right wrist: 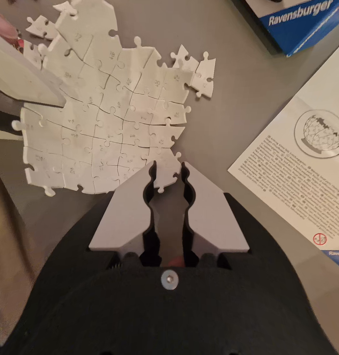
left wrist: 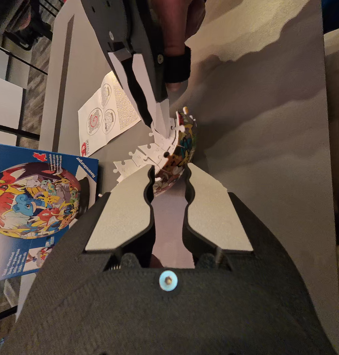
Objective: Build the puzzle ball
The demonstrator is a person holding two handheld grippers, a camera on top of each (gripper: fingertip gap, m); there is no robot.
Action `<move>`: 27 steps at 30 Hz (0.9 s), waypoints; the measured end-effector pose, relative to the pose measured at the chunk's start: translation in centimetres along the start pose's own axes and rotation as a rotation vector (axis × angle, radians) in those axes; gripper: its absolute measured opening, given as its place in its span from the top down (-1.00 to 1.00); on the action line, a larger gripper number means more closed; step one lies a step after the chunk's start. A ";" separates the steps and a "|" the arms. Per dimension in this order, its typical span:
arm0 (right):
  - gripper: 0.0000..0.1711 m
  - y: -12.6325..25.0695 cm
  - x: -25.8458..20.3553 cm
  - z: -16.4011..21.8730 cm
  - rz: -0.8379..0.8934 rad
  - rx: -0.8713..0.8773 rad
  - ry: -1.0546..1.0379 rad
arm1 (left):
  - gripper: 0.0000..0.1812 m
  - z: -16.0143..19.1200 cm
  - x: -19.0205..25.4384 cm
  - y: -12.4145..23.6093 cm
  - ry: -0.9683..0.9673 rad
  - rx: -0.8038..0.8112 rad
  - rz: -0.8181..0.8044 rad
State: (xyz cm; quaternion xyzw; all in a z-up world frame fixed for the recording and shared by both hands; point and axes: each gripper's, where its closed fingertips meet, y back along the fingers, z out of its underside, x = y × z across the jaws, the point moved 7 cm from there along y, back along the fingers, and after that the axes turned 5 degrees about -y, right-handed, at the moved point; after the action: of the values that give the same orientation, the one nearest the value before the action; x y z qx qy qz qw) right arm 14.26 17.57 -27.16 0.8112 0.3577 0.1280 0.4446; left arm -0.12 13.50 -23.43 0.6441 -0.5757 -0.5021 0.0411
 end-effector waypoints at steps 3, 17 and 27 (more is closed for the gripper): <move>0.71 -0.1 0.0 -0.1 0.006 -0.005 0.016 | 0.68 -0.1 0.0 -0.1 -0.001 0.014 -0.013; 0.71 -0.4 0.1 0.2 -0.025 -0.020 -0.027 | 0.67 -0.3 0.1 -0.2 -0.049 0.025 -0.046; 0.71 -0.4 0.0 0.4 -0.010 -0.004 0.029 | 0.67 -0.3 0.1 -0.1 -0.061 0.030 -0.048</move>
State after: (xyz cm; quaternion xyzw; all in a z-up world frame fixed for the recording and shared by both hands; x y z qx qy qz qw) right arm 14.27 17.46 -27.65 0.8066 0.3678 0.1384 0.4416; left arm 0.15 13.37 -23.42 0.6428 -0.5685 -0.5135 0.0018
